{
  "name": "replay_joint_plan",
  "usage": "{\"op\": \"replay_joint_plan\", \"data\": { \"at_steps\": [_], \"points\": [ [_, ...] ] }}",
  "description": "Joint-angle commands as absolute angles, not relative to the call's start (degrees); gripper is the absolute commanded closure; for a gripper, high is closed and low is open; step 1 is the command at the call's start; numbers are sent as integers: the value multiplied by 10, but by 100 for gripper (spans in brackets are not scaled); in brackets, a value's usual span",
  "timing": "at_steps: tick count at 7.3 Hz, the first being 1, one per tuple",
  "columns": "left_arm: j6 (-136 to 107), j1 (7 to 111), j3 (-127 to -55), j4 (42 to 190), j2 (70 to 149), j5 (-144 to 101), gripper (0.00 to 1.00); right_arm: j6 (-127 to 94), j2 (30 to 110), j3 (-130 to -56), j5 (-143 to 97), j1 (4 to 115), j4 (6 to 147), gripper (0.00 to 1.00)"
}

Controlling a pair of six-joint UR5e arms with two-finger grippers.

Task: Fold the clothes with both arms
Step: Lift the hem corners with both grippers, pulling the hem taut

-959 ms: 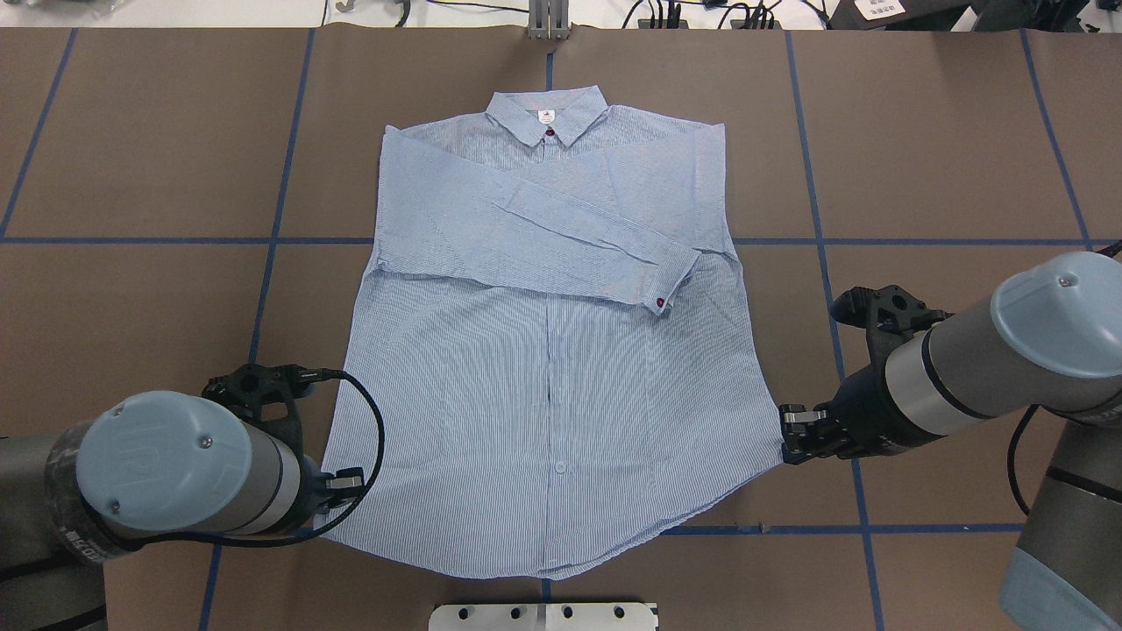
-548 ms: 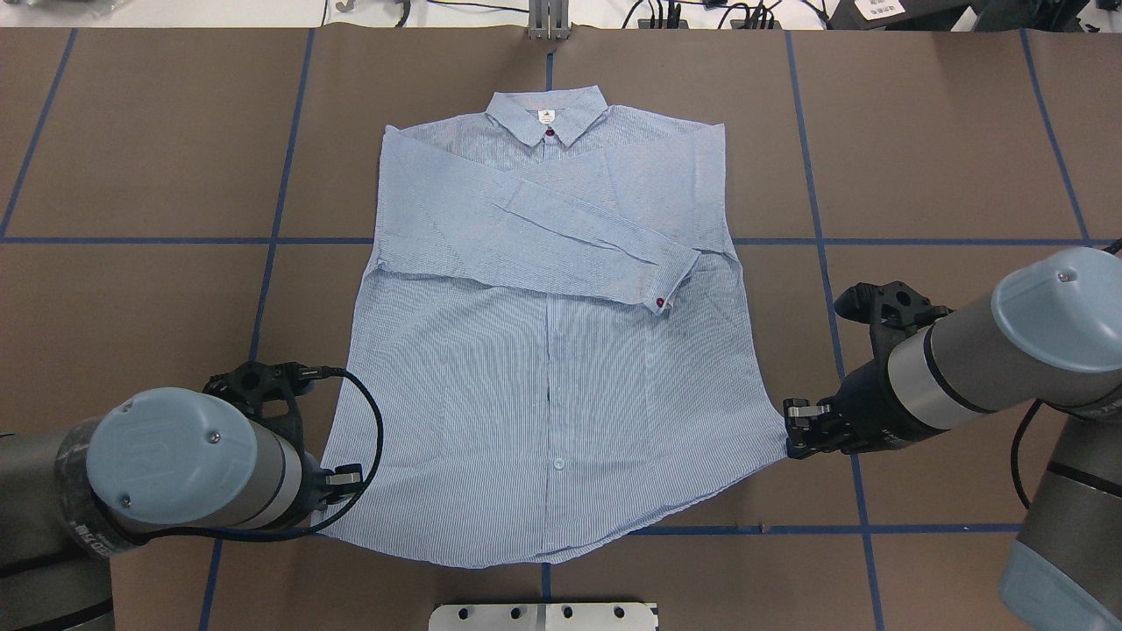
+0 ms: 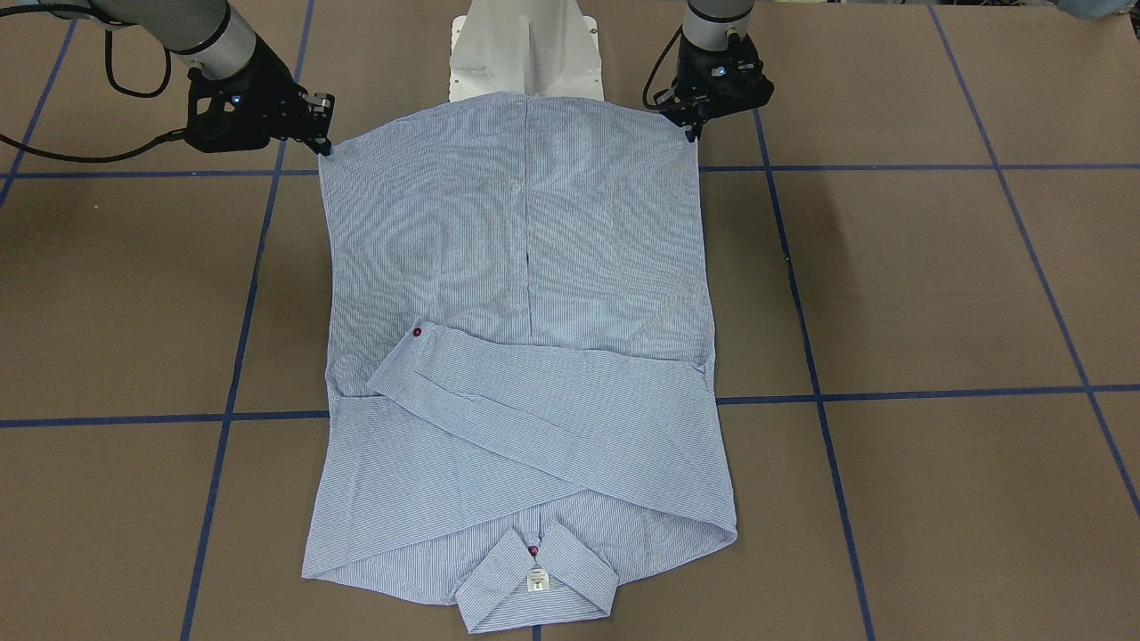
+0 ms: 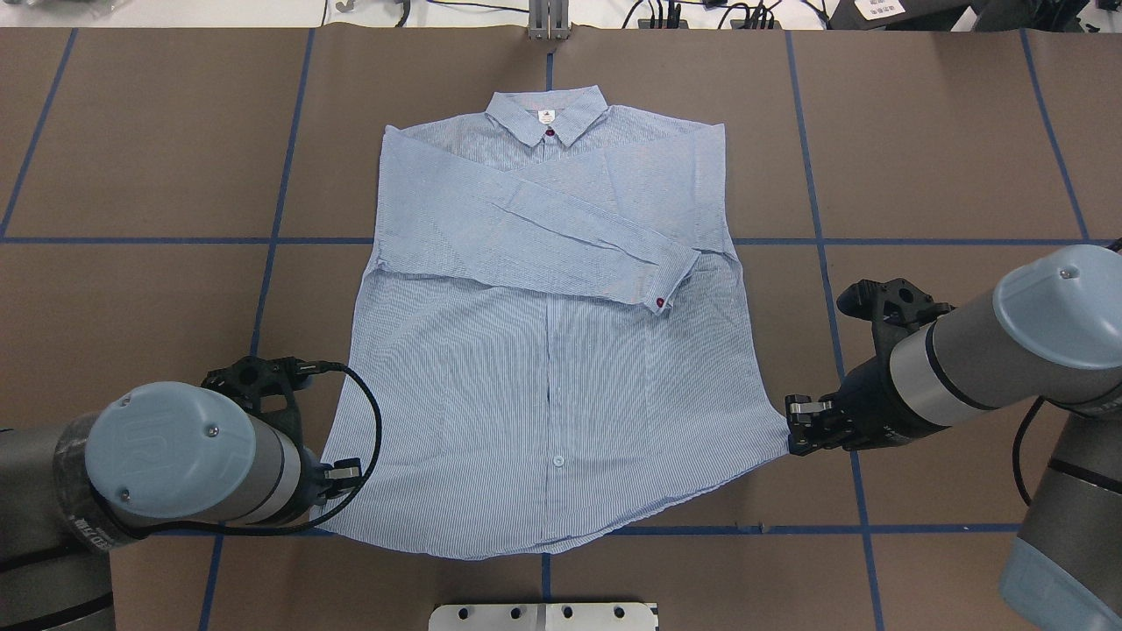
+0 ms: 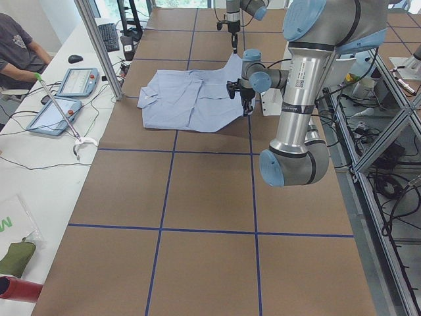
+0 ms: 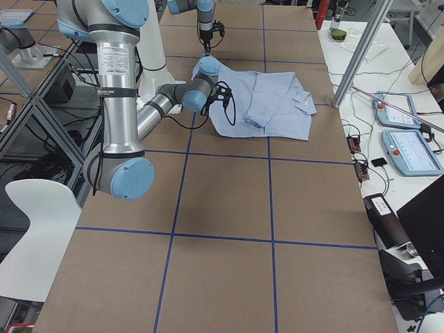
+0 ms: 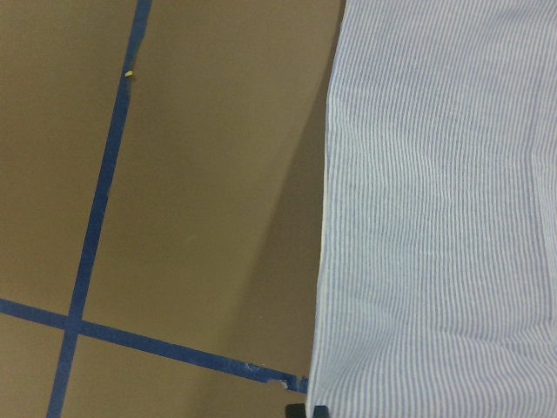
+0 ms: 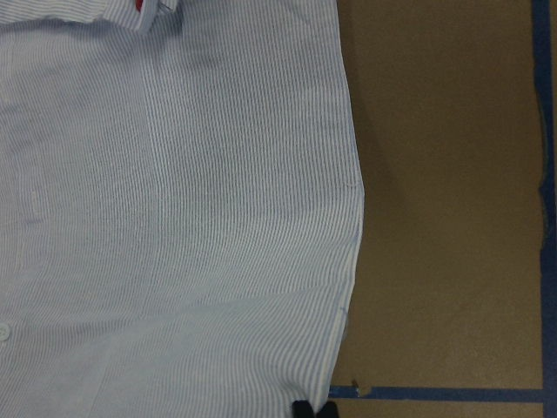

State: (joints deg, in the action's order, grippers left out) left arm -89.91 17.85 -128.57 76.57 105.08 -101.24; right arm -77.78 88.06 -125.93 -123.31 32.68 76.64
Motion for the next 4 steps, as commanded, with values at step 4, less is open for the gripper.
{"op": "replay_joint_plan", "data": {
  "at_steps": [4],
  "points": [
    [-900,184,-1280,766,1051,-1013,100,-778,881,-1255,-1234,339,767,100]
  ]
}}
